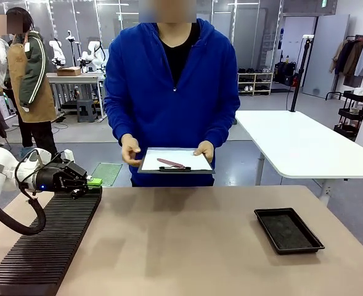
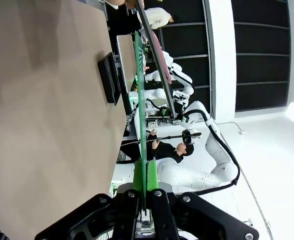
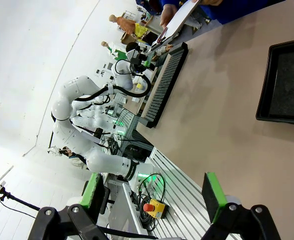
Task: Inspect the PCB.
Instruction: Release the Blank PCB you were holding.
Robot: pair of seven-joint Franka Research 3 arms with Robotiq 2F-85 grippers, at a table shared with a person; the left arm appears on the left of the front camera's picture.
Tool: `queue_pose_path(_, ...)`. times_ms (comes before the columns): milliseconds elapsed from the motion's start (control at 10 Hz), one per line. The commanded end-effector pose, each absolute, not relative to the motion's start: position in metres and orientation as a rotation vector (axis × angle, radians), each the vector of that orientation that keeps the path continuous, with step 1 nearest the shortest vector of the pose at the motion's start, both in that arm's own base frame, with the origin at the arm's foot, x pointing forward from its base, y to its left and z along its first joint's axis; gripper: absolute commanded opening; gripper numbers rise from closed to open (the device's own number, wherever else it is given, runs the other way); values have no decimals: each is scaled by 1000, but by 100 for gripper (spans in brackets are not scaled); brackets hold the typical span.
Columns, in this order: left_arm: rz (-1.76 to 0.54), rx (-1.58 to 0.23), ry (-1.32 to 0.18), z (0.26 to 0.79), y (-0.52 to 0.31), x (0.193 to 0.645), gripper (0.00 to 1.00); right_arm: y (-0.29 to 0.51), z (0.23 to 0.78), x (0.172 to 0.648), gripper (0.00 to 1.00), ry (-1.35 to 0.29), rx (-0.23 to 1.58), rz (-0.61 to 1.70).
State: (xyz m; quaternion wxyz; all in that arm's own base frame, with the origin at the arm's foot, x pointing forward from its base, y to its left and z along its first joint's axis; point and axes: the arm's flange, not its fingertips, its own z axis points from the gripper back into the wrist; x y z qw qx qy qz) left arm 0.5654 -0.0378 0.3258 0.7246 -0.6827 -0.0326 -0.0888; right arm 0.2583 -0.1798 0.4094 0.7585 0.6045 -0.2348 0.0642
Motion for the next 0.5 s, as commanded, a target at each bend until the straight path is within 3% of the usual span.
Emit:
queue_pose_path(0, -197, -1507, -73, 326, -39, 566, 3, -180, 411, 258, 100, -526, 1324, 150)
queue_pose_path(400, -197, -1507, -73, 326, -39, 566, 3, -180, 411, 258, 100, -526, 1324, 150)
